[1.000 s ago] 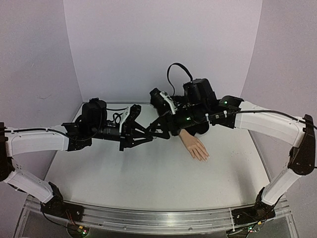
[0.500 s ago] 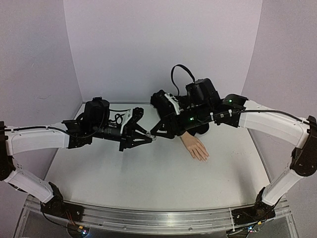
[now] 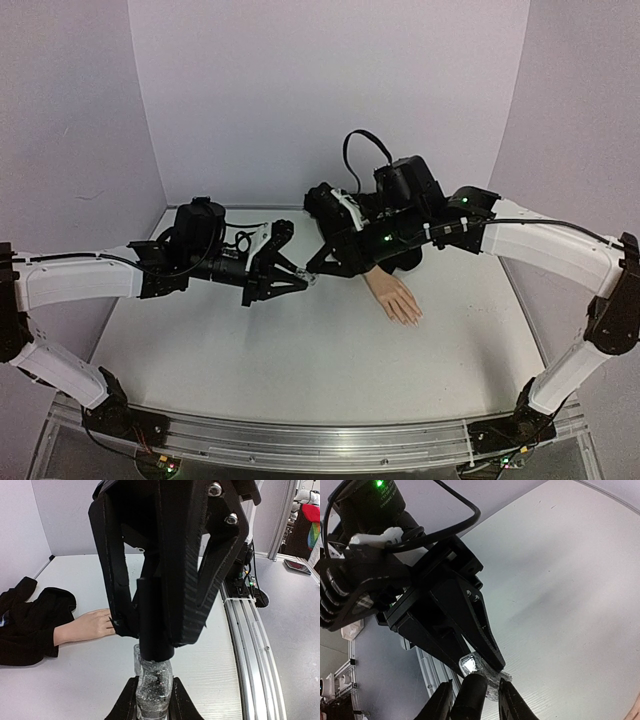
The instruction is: Paint the nails
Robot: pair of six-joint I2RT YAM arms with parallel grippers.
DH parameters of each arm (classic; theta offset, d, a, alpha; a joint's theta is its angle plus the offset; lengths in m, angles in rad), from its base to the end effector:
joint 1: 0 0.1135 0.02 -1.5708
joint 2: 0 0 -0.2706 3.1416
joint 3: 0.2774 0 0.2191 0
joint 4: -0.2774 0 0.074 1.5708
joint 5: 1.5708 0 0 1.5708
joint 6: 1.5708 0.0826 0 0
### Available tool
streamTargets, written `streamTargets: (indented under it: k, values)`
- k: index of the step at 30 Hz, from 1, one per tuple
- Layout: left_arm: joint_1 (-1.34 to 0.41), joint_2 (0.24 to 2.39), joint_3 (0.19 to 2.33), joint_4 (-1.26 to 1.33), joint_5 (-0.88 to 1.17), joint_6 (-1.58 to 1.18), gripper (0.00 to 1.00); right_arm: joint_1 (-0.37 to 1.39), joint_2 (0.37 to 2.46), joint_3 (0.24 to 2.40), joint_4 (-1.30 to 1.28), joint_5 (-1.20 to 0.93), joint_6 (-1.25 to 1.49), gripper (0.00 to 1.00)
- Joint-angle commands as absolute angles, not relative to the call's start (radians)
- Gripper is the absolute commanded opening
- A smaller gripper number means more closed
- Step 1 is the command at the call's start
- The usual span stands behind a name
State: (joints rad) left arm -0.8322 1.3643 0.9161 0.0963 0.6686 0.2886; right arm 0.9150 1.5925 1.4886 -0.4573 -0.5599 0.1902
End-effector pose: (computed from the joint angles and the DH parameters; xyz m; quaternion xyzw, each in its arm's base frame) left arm 0.1713 -0.2642 0.2933 0.5708 0.5563 -0.4043 0.4486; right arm 0.1869 0.3149 0.3452 -0.4232 0.7392 0.4498 0.2687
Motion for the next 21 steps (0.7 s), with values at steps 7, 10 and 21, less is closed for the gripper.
streamTargets:
  k: [7, 10, 21]
  values:
    - [-0.831, 1.365, 0.966, 0.113, 0.657, 0.286, 0.00, 0.918, 1.622, 1.545, -0.454, -0.568, 0.191, 0.12]
    - [-0.831, 1.369, 0.967, 0.109, 0.636, 0.276, 0.00, 0.919, 1.609, 1.531, -0.454, -0.553, 0.190, 0.04]
    - [-0.831, 1.391, 0.983, 0.080, 0.617, 0.273, 0.00, 0.919, 1.555, 1.477, -0.449, -0.471, 0.184, 0.00]
